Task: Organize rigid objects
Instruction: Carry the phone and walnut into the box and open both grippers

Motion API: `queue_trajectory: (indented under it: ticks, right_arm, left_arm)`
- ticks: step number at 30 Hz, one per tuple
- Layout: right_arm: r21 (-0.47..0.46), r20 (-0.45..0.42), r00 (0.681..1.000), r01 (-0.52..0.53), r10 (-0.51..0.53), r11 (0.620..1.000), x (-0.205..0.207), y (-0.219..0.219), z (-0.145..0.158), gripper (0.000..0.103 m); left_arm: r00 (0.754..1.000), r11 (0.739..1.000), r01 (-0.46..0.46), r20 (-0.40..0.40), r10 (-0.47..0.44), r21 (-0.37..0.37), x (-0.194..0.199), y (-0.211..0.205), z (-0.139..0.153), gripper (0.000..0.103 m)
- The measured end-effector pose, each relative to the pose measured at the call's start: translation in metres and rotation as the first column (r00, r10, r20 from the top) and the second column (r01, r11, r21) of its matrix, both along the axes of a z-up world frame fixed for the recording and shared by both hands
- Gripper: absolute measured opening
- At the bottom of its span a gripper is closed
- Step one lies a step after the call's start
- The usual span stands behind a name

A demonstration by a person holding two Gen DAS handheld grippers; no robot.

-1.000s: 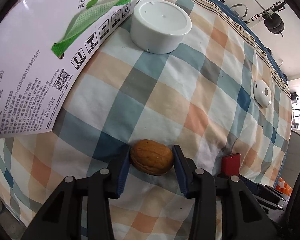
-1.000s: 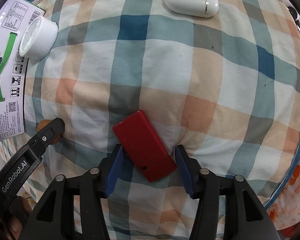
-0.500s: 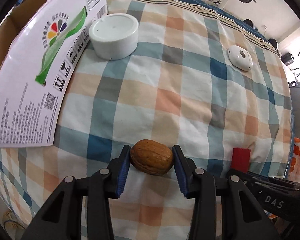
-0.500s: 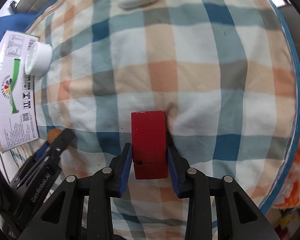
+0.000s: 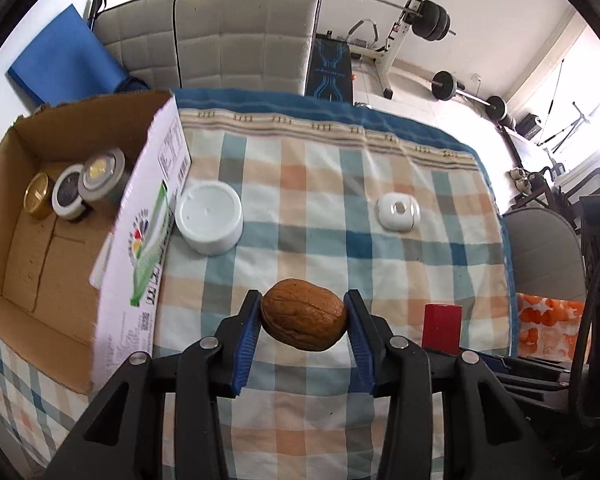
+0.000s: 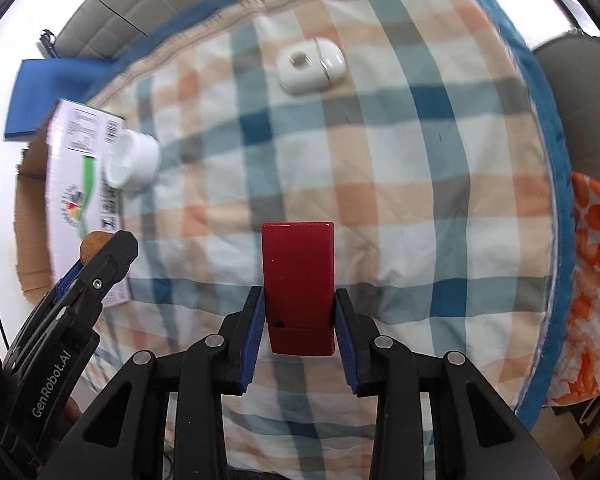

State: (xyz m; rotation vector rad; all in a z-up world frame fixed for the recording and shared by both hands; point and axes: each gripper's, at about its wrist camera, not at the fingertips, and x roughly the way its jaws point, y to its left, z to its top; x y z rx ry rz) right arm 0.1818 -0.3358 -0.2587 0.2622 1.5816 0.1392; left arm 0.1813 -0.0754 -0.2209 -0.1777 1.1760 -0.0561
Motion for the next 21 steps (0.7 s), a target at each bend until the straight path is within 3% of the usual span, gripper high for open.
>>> queue_trajectory:
  ticks: [7,14,21]
  right_arm:
    - [0.017,0.12,0.992,-0.024,0.022,1.0,0.012,0.05,0.078,0.036]
    - [0.017,0.178,0.983,-0.042,0.038,0.999,0.013,0.16,0.1,0.036]
    - [0.065,0.173,0.985,-0.033,0.021,0.997,0.009,0.269,0.106,0.036]
  left_arm:
    - [0.994,1.0,0.009,0.111,-0.011,0.021,0.008,0.051,0.057,0.039]
    - [0.988,1.0,0.008,0.155,-0.01,0.015,0.004,0.139,0.086,0.039]
    - [0.99,1.0,0.011,0.138,-0.011,0.002,0.008,0.244,0.087,0.039]
